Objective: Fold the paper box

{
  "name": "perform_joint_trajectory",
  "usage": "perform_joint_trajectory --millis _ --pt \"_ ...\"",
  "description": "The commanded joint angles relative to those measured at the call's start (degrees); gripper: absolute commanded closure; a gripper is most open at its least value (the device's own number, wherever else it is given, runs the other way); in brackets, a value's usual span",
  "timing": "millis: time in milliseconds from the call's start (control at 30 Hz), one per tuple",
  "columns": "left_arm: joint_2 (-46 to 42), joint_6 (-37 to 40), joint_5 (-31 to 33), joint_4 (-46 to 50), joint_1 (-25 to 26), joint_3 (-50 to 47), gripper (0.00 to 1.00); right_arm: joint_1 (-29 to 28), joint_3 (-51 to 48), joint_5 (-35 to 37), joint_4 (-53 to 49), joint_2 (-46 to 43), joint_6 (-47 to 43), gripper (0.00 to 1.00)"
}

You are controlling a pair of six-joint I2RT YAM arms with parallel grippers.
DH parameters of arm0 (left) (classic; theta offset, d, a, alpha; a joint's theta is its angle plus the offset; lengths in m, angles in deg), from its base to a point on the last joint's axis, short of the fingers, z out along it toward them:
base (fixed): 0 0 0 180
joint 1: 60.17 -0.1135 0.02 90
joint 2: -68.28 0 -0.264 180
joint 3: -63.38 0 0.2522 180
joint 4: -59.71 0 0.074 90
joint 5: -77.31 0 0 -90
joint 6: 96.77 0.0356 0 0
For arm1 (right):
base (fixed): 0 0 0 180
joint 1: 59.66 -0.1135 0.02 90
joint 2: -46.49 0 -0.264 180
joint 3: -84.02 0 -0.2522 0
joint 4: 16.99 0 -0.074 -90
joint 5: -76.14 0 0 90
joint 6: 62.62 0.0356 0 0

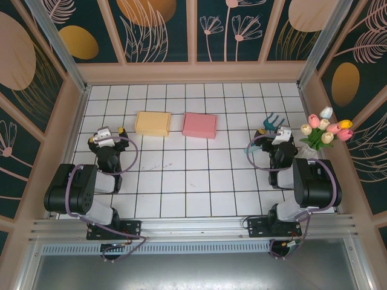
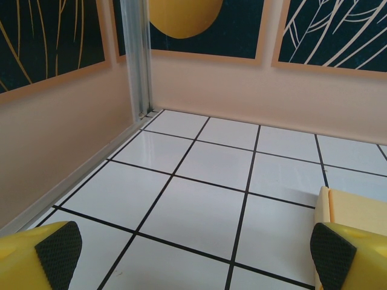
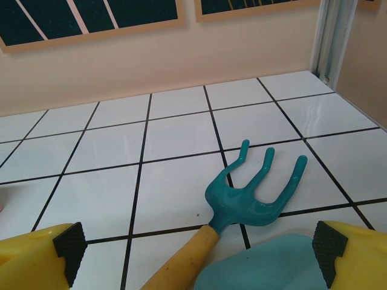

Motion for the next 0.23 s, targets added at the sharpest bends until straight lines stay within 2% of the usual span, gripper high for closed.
perform_joint_trajectory --millis 0,200 --pt "0.43 -0.99 -1.23 1.19 -0.33 1.48 0.01 -0.35 0.66 0.31 0.93 0.43 0.39 0.01" --pt "-0.02 -0.8 -1.55 -0.09 -0.33 0.63 0.01 -0.39 0.69 0.31 0.93 0.49 0.39 0.01"
